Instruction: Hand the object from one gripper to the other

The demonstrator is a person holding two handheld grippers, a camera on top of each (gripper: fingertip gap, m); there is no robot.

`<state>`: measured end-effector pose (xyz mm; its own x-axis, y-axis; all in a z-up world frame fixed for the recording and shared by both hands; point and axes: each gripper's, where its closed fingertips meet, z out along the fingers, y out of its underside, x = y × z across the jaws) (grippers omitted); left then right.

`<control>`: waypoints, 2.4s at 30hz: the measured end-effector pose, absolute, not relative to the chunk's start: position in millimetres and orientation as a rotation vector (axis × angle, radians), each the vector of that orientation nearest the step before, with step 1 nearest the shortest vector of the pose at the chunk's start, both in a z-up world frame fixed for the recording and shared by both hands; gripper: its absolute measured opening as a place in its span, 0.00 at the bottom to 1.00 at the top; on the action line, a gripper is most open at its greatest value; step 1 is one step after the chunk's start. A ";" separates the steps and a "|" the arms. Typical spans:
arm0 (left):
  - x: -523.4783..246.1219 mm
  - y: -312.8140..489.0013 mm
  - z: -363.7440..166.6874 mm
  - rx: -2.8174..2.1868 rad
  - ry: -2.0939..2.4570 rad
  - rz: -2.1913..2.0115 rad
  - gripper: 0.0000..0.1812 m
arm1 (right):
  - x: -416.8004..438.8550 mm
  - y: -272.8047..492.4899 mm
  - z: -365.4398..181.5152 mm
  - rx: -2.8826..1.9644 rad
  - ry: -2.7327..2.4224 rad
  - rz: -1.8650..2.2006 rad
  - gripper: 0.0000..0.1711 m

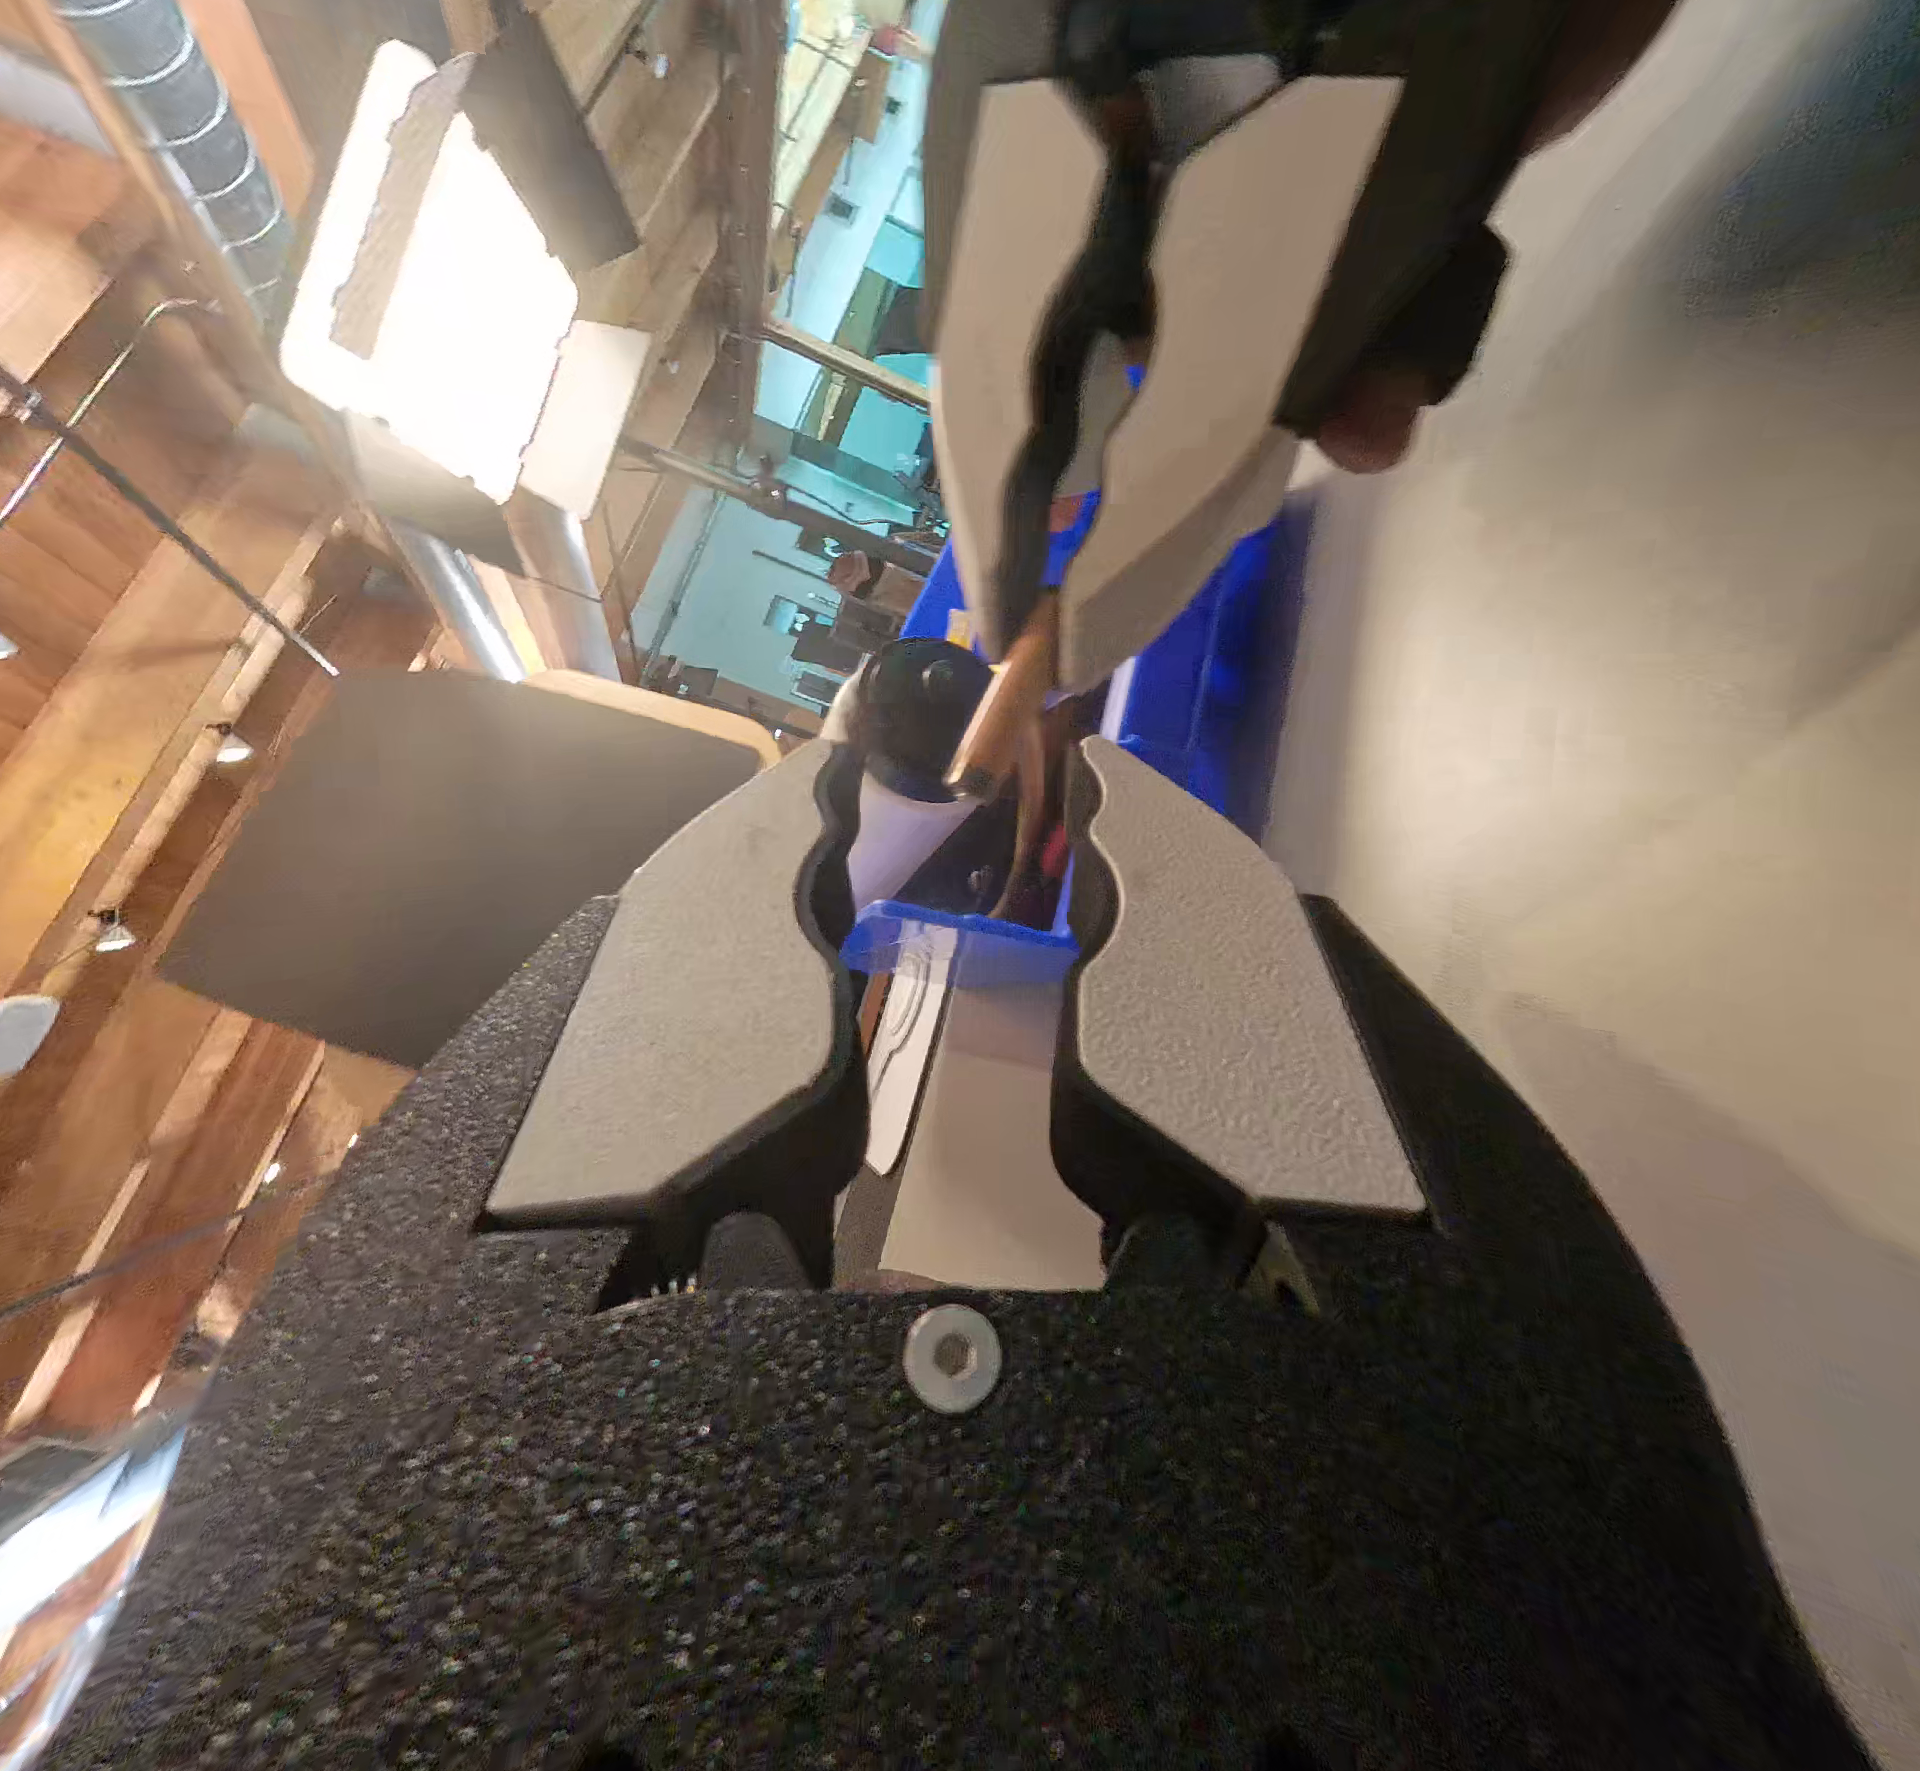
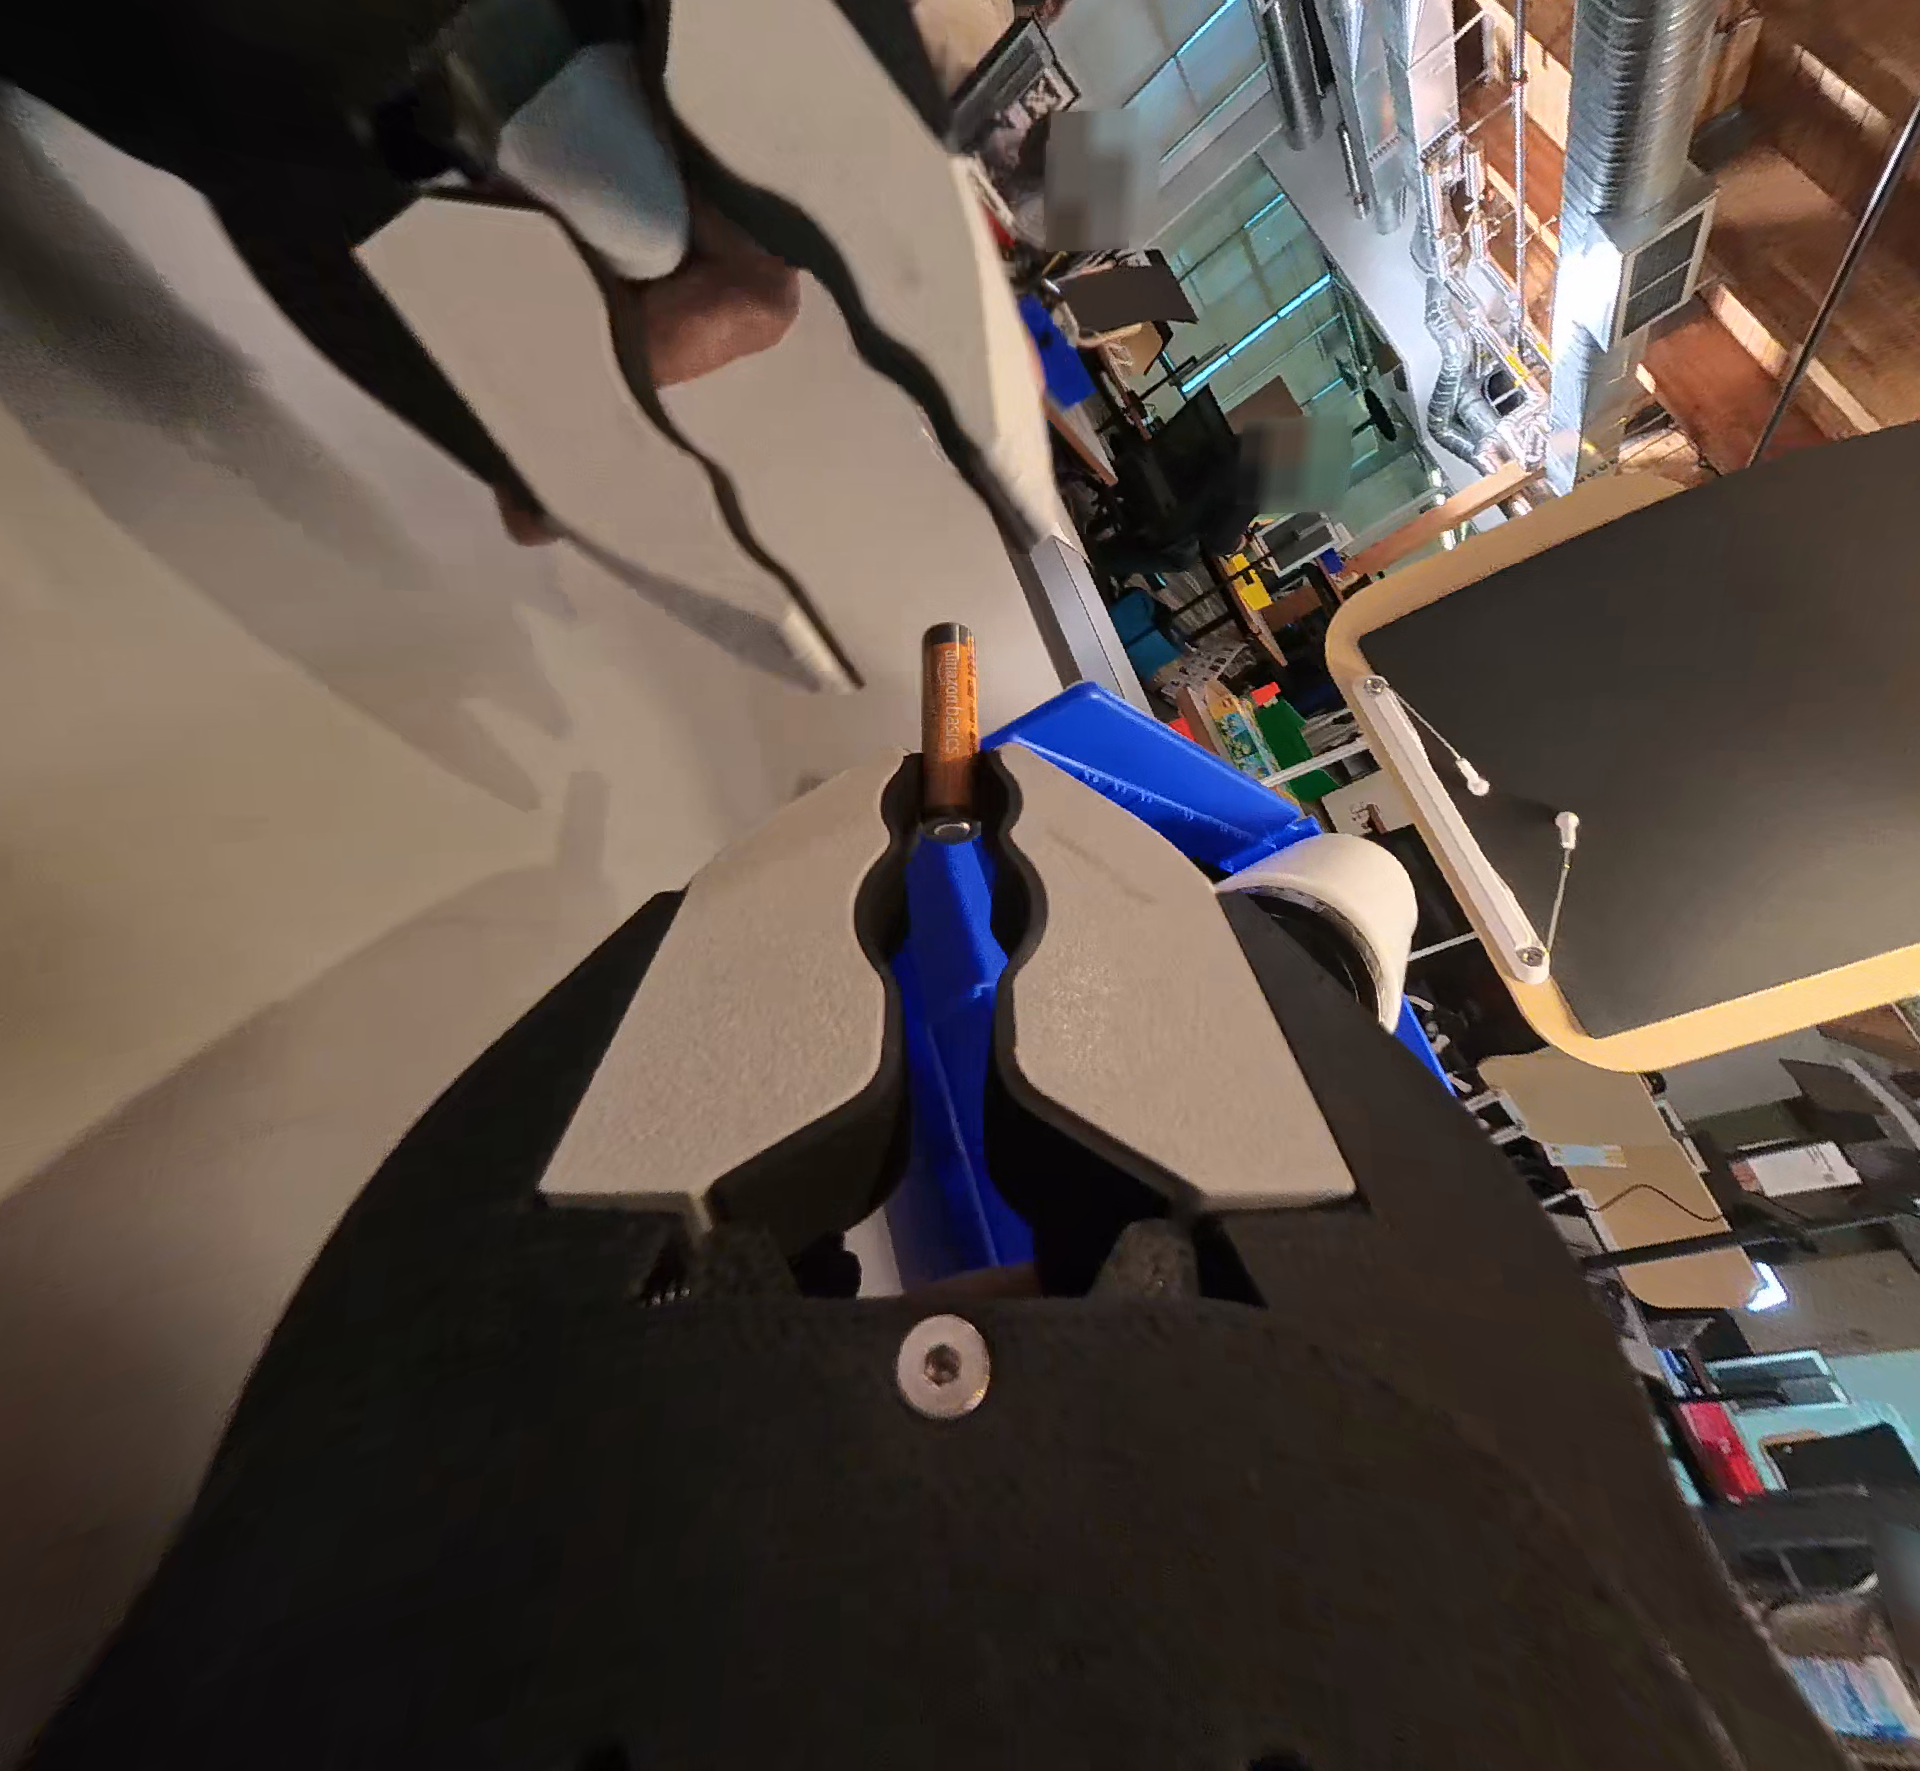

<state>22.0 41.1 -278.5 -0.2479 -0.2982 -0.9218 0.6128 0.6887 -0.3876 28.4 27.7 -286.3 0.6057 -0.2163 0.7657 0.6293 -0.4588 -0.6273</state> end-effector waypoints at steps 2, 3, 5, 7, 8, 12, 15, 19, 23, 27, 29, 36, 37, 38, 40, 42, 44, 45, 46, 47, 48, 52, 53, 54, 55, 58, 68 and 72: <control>24.1 38.2 -284.8 0.274 1.615 -0.828 0.22 | 29.7 27.5 -286.5 -1.804 -0.333 -1.035 0.06; 25.5 37.3 -287.4 0.280 1.618 -0.802 0.22 | 28.6 27.7 -287.1 -1.804 -0.344 -1.039 0.06; 27.8 35.3 -291.1 0.289 1.610 -0.755 0.22 | 26.2 29.1 -288.4 -1.805 -0.369 -1.057 0.06; 29.3 32.6 -296.0 0.314 1.602 -0.694 0.19 | 22.1 31.5 -290.2 -1.805 -0.397 -1.070 0.06; 30.2 31.7 -298.0 0.324 1.593 -0.664 0.15 | 19.8 32.7 -291.6 -1.807 -0.412 -1.074 0.06; 36.1 33.2 -305.5 0.232 1.674 -0.686 0.06 | 16.6 34.9 -296.1 -1.795 -0.476 -1.127 0.07; 39.7 36.1 -304.3 0.006 1.804 -0.903 0.06 | 18.4 31.1 -285.3 -1.723 -0.491 -1.195 0.13; 39.3 33.8 -297.2 -0.413 1.981 -1.366 0.06 | 26.3 20.8 -269.1 -1.628 -0.498 -1.327 0.21; 14.4 10.4 -296.3 -0.818 2.267 -1.969 0.07 | 34.6 14.3 -265.1 -1.572 -0.573 -1.507 0.26; -4.3 0.4 -296.7 -1.205 2.397 -2.410 0.06 | 36.1 14.2 -275.0 -1.531 -0.761 -1.680 0.28; -8.9 -1.7 -302.0 -1.338 2.435 -2.486 0.06 | 33.3 17.0 -281.7 -1.510 -0.843 -1.719 0.28; -22.1 -10.2 -311.9 -1.502 2.542 -2.489 0.06 | 14.7 30.1 -303.4 -1.482 -1.038 -1.699 0.25; -22.4 -10.4 -312.2 -1.516 2.542 -2.492 0.06 | 13.9 30.8 -305.6 -1.490 -1.046 -1.690 0.21; -22.6 -11.0 -314.1 -1.541 2.548 -2.477 0.06 | 13.0 31.5 -306.8 -1.494 -1.045 -1.680 0.16; -22.0 -11.4 -315.0 -1.541 2.547 -2.462 0.08 | 17.6 30.3 -307.5 -1.533 -1.002 -1.657 0.06; -16.5 -9.0 -314.9 -1.489 2.522 -2.415 0.14 | 25.5 28.0 -308.2 -1.612 -0.900 -1.565 0.06; -12.9 -3.5 -309.9 -1.301 2.520 -2.343 0.23 | 35.4 24.5 -305.6 -1.693 -0.732 -1.430 0.06; -10.9 0.4 -306.3 -1.171 2.504 -2.293 0.23 | 39.7 22.6 -304.2 -1.722 -0.664 -1.370 0.06; -7.2 4.8 -303.6 -1.035 2.471 -2.215 0.25 | 42.6 21.0 -302.9 -1.744 -0.595 -1.297 0.06; -1.4 9.7 -301.4 -0.899 2.415 -2.111 0.27 | 44.9 20.0 -303.9 -1.778 -0.524 -1.199 0.06; 6.3 15.3 -298.4 -0.766 2.332 -1.992 0.28 | 46.0 19.6 -306.1 -1.815 -0.452 -1.089 0.06; 13.7 24.1 -279.9 -0.232 1.991 -1.598 0.27 | 35.1 24.2 -310.9 -1.867 -0.271 -0.679 0.07; 10.1 21.0 -279.3 -0.144 1.948 -1.545 0.28 | 29.3 26.3 -312.7 -1.873 -0.254 -0.586 0.07; 5.5 16.2 -280.5 -0.083 1.934 -1.522 0.28 | 23.5 28.1 -313.6 -1.873 -0.243 -0.512 0.07; 0.4 10.7 -281.3 -0.047 1.933 -1.530 0.29 | 17.9 30.0 -314.1 -1.868 -0.241 -0.453 0.07; -7.4 -0.9 -278.3 -0.054 1.928 -1.626 0.28 | 4.4 34.9 -316.4 -1.867 -0.247 -0.345 0.06; -1.2 -2.4 -283.4 -0.428 2.104 -1.907 0.07 | 9.7 35.9 -312.4 -1.818 -0.380 -0.692 0.19; 12.4 13.0 -261.2 -0.897 1.982 -2.411 0.07 | 25.8 27.0 -295.9 -1.689 -0.583 -1.242 0.25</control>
<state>12.4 13.0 -261.2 -0.8424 -0.2576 0.4733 -0.4146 -0.2513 -0.8746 25.8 27.0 -295.9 0.3761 -0.1430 0.9155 0.7956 -0.4565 -0.3982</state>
